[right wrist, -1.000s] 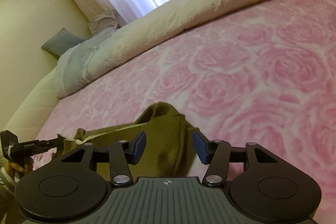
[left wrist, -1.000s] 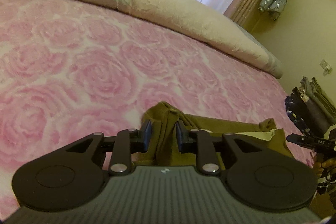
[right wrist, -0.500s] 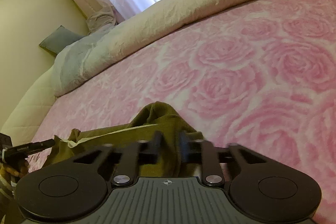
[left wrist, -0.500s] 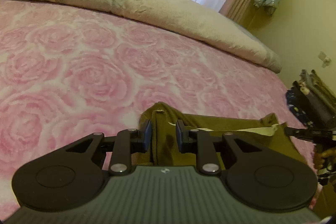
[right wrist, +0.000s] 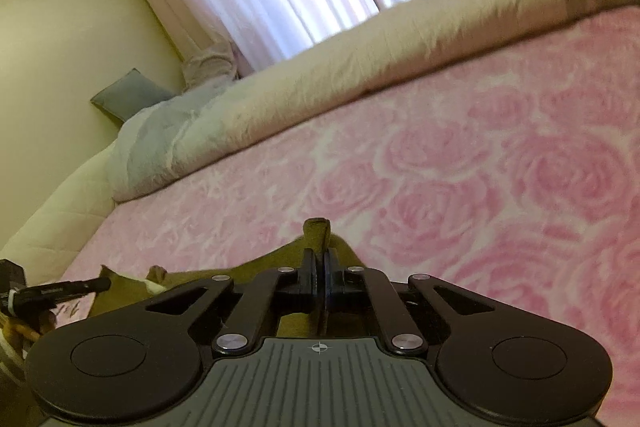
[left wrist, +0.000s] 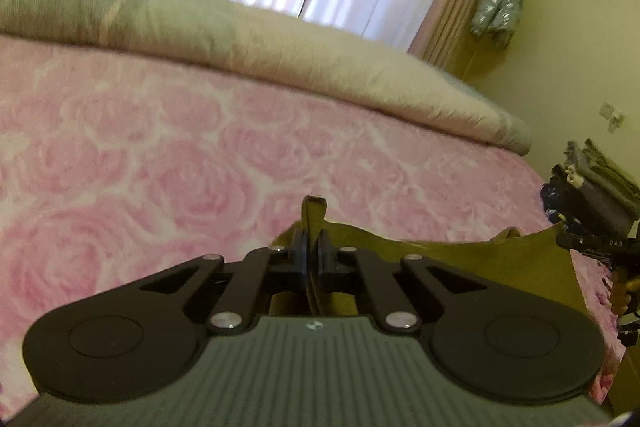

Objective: Fold clothes
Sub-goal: 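Grasp the shirt hem with both grippers and lift it, then fold the held hem over toward the collar and open both grippers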

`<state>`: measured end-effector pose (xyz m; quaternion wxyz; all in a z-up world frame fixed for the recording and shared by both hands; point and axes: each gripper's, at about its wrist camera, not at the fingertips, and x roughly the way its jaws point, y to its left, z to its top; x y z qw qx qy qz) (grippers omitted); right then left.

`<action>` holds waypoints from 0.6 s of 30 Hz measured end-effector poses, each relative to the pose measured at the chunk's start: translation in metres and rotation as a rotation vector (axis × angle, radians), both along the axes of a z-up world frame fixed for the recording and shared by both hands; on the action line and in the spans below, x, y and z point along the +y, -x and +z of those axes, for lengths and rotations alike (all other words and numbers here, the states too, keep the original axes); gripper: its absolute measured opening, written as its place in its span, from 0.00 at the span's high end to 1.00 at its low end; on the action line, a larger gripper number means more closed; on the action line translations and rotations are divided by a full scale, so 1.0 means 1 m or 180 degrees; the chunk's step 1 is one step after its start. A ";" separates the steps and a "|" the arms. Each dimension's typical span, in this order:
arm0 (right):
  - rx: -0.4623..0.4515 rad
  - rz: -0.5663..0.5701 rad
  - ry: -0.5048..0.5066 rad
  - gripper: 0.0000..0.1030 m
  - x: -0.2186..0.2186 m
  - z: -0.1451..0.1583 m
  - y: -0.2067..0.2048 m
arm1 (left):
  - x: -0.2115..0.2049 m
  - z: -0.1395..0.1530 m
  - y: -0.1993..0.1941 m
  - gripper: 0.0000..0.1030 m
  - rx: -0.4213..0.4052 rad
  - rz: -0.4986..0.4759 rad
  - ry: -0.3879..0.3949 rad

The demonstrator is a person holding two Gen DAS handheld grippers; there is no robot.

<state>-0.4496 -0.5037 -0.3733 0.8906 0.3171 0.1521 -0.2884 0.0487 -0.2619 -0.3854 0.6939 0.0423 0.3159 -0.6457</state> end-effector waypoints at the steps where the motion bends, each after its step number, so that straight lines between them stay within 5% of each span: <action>1: -0.0003 -0.0019 0.0025 0.98 0.000 0.002 0.000 | 0.001 0.002 0.000 0.98 -0.0003 0.0022 0.0038; 6: 0.0005 -0.0124 0.0116 0.98 -0.005 0.008 -0.003 | -0.012 0.005 -0.010 0.98 0.0057 0.0149 0.0051; 18: 0.0352 -0.0278 -0.0044 0.98 -0.034 -0.009 -0.029 | -0.058 -0.023 -0.012 0.98 -0.0066 0.0248 -0.0343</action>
